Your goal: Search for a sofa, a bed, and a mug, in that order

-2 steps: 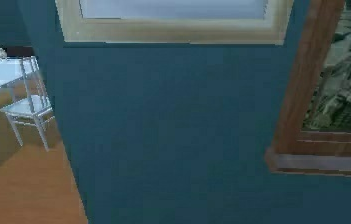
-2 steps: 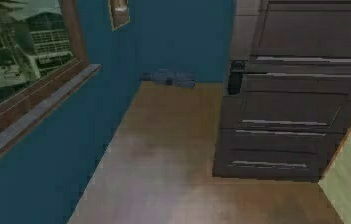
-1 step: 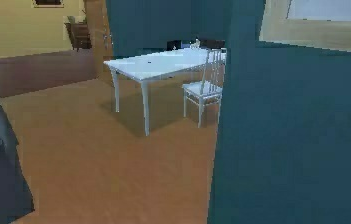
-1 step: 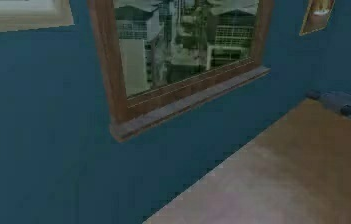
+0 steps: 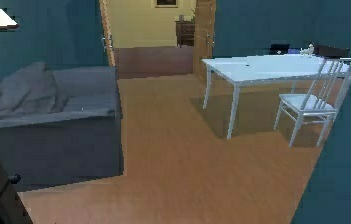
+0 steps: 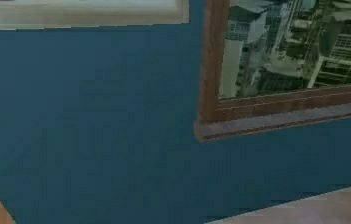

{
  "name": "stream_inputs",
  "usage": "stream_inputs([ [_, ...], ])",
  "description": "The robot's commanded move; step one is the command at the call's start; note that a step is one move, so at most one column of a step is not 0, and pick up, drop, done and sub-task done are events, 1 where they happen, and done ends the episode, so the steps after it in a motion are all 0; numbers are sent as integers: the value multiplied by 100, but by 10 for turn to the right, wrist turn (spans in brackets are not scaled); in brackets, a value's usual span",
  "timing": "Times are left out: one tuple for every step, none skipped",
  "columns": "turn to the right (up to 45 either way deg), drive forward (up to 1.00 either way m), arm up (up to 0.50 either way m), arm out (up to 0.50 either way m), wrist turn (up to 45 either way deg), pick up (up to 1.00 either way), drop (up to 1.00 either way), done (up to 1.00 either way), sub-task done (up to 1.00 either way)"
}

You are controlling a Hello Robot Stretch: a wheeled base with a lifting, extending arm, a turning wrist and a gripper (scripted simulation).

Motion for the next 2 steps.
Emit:
stream_inputs([
  [0, 100, 0, 0, 0, 0, 0, 0, 0],
  [0, 100, 0, 0, 0, 0, 0, 0, 0],
])
